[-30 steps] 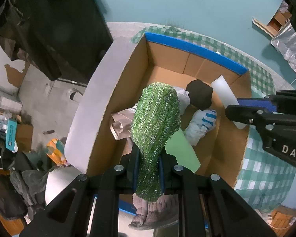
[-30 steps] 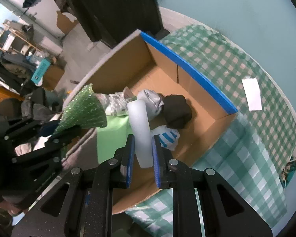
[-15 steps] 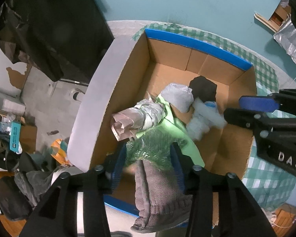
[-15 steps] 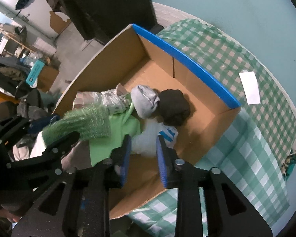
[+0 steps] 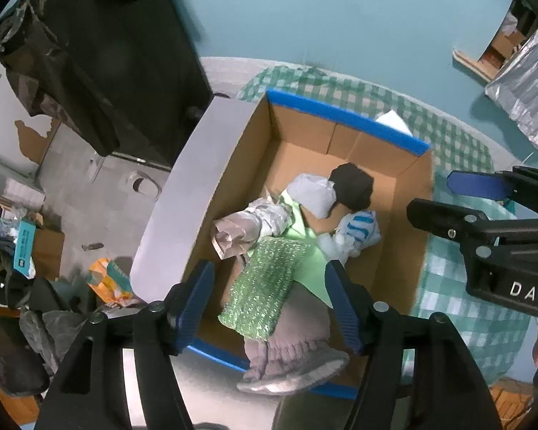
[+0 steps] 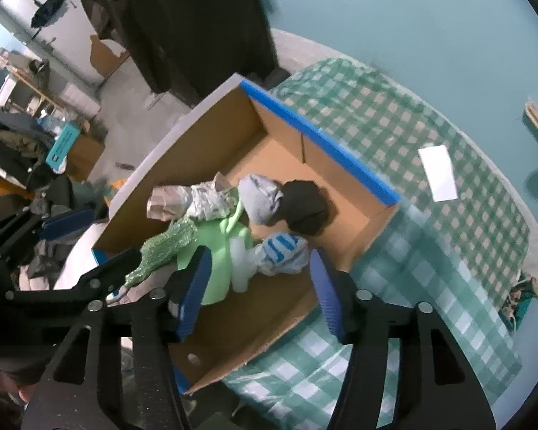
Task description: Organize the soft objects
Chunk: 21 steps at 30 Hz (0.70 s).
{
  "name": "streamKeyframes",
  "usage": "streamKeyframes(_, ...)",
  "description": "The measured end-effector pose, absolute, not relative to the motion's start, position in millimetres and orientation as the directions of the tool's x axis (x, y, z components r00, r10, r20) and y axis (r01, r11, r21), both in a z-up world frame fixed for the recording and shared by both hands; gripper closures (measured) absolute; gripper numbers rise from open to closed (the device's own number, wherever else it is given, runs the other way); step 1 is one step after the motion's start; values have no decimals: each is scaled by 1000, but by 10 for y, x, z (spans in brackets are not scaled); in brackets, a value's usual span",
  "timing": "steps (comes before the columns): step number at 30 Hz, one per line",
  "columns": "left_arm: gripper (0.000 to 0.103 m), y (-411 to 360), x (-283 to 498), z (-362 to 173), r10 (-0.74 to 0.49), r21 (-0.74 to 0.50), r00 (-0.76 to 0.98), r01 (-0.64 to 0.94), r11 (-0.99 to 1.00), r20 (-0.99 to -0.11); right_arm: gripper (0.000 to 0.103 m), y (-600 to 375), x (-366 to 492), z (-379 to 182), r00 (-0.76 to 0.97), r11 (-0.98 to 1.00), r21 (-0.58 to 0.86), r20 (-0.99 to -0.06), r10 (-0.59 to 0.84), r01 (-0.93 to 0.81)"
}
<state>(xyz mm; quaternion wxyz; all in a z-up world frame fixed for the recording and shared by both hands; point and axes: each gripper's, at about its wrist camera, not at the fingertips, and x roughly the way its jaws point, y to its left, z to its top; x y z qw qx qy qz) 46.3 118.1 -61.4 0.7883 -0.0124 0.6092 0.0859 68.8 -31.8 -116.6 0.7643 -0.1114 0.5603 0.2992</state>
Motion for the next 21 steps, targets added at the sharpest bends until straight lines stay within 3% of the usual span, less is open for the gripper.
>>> streamKeyframes(3, 25, 1141, 423, -509, 116, 79, 251, -152, 985, -961, 40, -386, 655, -1035, 217, 797, 167, -912, 349, -580)
streamKeyframes(21, 16, 809, 208, 103, 148, 114, 359, -115, 987, -921, 37, -906, 396, -408, 376, 861, 140, -857, 353, -490)
